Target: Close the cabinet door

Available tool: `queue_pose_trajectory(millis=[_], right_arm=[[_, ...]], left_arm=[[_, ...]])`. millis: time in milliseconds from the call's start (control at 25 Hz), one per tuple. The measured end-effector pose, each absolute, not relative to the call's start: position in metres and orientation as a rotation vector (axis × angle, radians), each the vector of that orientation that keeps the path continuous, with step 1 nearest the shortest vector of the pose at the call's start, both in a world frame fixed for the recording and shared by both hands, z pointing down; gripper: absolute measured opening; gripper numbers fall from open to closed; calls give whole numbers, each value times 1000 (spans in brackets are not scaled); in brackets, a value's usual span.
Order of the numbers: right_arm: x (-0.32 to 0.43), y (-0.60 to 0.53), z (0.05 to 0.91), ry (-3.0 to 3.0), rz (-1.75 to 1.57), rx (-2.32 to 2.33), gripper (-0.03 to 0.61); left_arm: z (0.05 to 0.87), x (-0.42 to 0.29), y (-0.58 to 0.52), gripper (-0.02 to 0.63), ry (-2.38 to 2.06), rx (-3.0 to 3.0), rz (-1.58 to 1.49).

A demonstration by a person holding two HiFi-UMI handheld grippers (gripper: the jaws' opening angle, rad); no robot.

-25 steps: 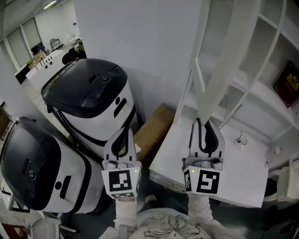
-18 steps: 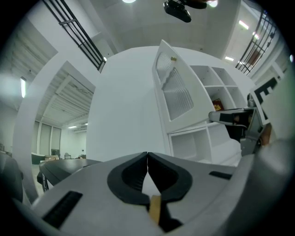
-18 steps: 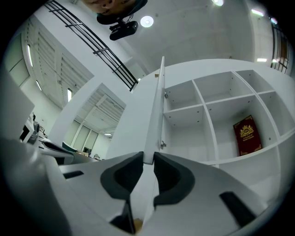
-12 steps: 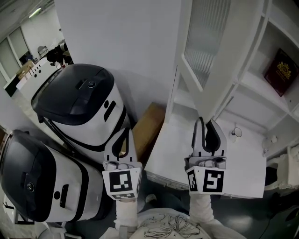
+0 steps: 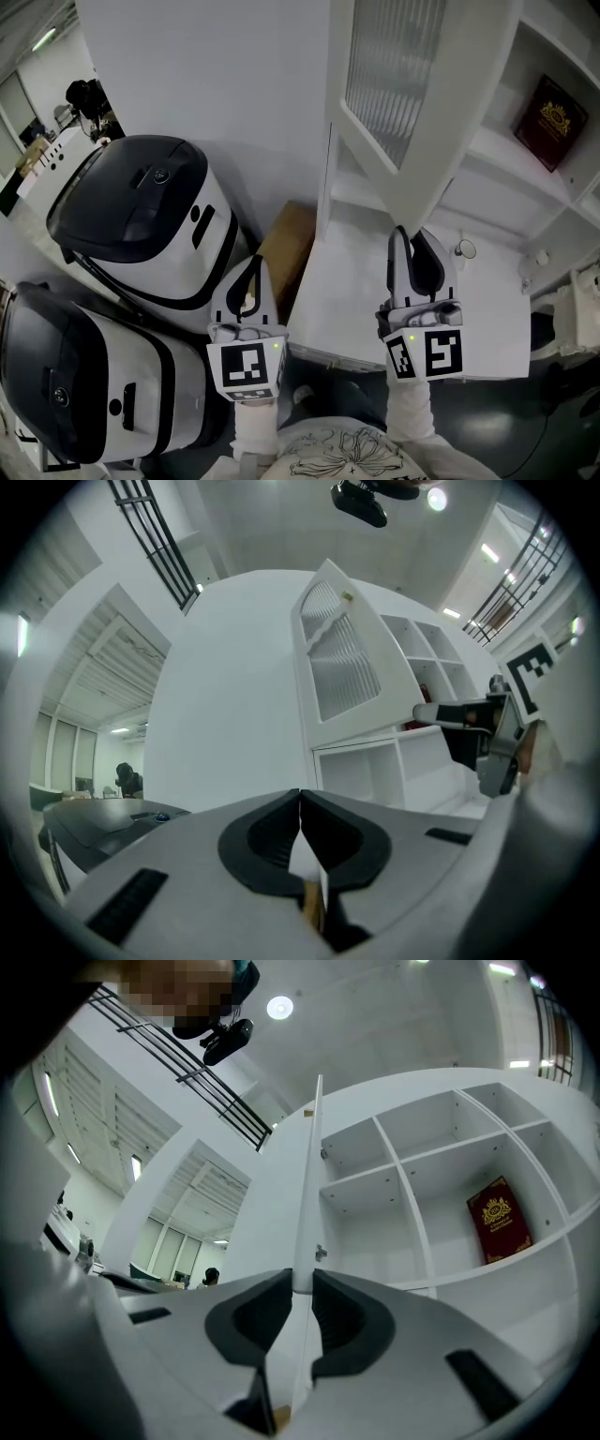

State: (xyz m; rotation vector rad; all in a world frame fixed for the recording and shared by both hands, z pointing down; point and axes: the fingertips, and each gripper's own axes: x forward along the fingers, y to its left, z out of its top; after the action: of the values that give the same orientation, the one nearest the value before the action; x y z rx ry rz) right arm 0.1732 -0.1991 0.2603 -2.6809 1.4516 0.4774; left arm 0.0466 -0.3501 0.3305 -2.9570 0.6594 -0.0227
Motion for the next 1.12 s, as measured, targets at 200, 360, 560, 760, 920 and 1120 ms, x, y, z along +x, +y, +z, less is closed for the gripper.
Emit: queue_pose_trajectory(millis=[200, 360, 560, 760, 920, 1120], right_arm=[[183, -193, 261, 1463, 461, -2668, 64], [192, -187, 262, 1477, 463, -2658, 66], [207, -179, 262, 1477, 457, -2647, 71], [225, -170, 263, 1488, 447, -2642, 74], [242, -163, 263, 1500, 447, -2639, 77], [261, -157, 263, 1540, 439, -2609, 78]], left_arm=[[330, 62, -344, 4, 610, -2973, -18], [330, 79, -336, 3, 566, -2980, -20], [330, 100, -326, 5, 534, -2986, -25], [325, 121, -314, 5, 515, -2981, -17], [324, 138, -305, 5, 508, -2983, -14], [322, 160, -296, 4, 506, -2983, -18]])
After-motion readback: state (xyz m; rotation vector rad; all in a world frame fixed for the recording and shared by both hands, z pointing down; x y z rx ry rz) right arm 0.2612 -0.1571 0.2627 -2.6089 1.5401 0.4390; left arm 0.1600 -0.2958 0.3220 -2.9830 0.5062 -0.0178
